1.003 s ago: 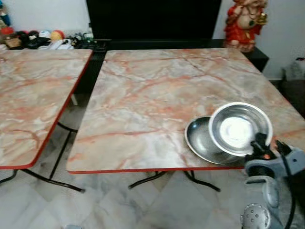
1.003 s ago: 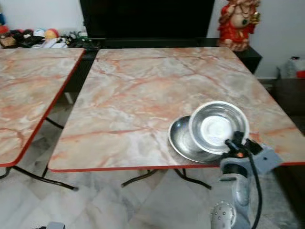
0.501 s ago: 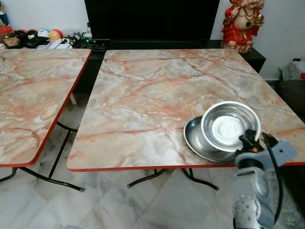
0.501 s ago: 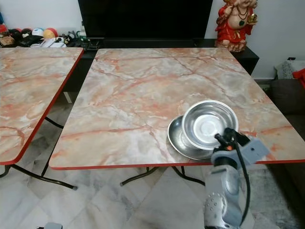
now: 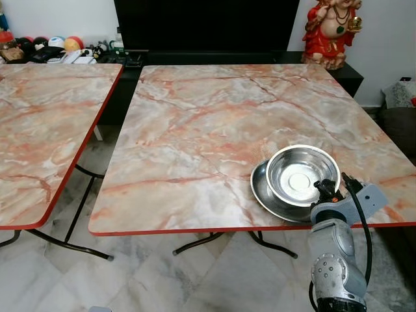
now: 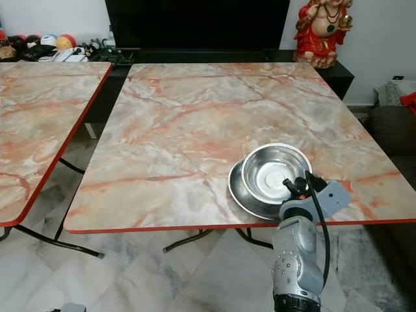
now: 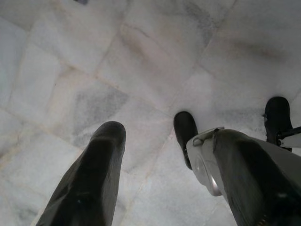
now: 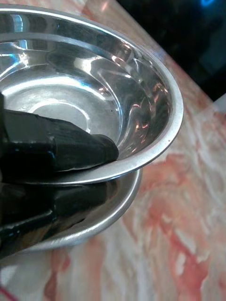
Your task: Setting the table
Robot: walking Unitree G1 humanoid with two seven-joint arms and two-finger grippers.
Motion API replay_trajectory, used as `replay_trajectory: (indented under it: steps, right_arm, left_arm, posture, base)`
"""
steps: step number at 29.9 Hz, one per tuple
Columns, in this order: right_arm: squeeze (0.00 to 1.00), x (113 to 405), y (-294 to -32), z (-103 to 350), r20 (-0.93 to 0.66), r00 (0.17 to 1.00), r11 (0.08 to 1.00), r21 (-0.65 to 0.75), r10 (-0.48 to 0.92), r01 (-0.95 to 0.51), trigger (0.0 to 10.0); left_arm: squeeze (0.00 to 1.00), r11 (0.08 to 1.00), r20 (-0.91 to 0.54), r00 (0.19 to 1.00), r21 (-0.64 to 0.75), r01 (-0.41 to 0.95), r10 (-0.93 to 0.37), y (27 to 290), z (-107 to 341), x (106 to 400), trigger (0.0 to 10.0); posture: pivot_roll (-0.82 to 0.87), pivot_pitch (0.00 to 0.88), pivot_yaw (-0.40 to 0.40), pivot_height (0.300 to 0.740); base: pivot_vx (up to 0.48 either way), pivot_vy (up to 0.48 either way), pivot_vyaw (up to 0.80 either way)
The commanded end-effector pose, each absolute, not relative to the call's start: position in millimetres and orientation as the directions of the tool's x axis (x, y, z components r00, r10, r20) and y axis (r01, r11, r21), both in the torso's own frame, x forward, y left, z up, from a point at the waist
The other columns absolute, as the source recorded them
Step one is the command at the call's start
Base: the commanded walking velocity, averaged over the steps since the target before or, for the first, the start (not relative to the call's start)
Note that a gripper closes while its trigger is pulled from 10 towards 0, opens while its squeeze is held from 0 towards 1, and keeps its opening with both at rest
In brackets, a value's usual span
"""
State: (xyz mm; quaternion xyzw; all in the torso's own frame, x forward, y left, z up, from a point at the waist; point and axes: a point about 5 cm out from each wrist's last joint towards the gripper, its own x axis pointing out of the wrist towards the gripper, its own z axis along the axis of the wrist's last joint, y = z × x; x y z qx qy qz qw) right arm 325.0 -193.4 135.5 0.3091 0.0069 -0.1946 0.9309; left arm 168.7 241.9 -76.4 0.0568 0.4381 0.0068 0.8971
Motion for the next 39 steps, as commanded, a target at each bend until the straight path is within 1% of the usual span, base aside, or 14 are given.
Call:
replay_trajectory:
  steps: [1, 6, 18, 26, 39]
  right_arm:
    - [0.0, 327.7, -191.1, 133.8, -0.168, 0.918, 0.717, 0.579, -0.36, 0.388, 10.0]
    - [0.0, 329.5, -185.4, 130.8, -0.176, 0.928, 0.721, 0.587, -0.33, 0.368, 10.0]
    - [0.0, 332.0, -186.9, 127.8, -0.184, 0.923, 0.722, 0.579, -0.336, 0.379, 10.0]
    - [0.0, 338.6, -184.3, 124.0, -0.207, 0.932, 0.731, 0.578, -0.298, 0.362, 10.0]
    - [0.0, 342.9, -190.4, 125.6, -0.196, 0.927, 0.721, 0.584, -0.321, 0.373, 10.0]
  left_arm:
    - [0.0, 0.991, -0.807, 0.589, 0.111, 0.074, 0.047, 240.4, -80.9, 159.5, 10.0]
    - [0.0, 0.99, -0.808, 0.587, 0.114, 0.077, 0.047, 240.7, -81.1, 159.0, 10.0]
    - [0.0, 0.991, -0.812, 0.581, 0.113, 0.077, 0.047, 241.3, -82.1, 156.2, 10.0]
    - [0.0, 0.991, -0.812, 0.582, 0.112, 0.072, 0.05, 241.8, -81.8, 156.7, 10.0]
    - [0.0, 0.991, -0.811, 0.583, 0.11, 0.076, 0.046, 240.2, -82.2, 156.6, 10.0]
  posture:
    - [-0.06, 0.114, 0.002, 0.74]
    - [-0.06, 0.115, 0.004, 0.74]
    - [-0.05, 0.112, 0.003, 0.74]
    - [-0.05, 0.112, 0.002, 0.74]
    - [-0.04, 0.114, 0.003, 0.74]
  base:
    - [0.0, 0.0, 0.0]
    - [0.0, 0.0, 0.0]
    - [0.0, 0.0, 0.0]
    - [0.0, 0.0, 0.0]
    - [0.0, 0.0, 0.0]
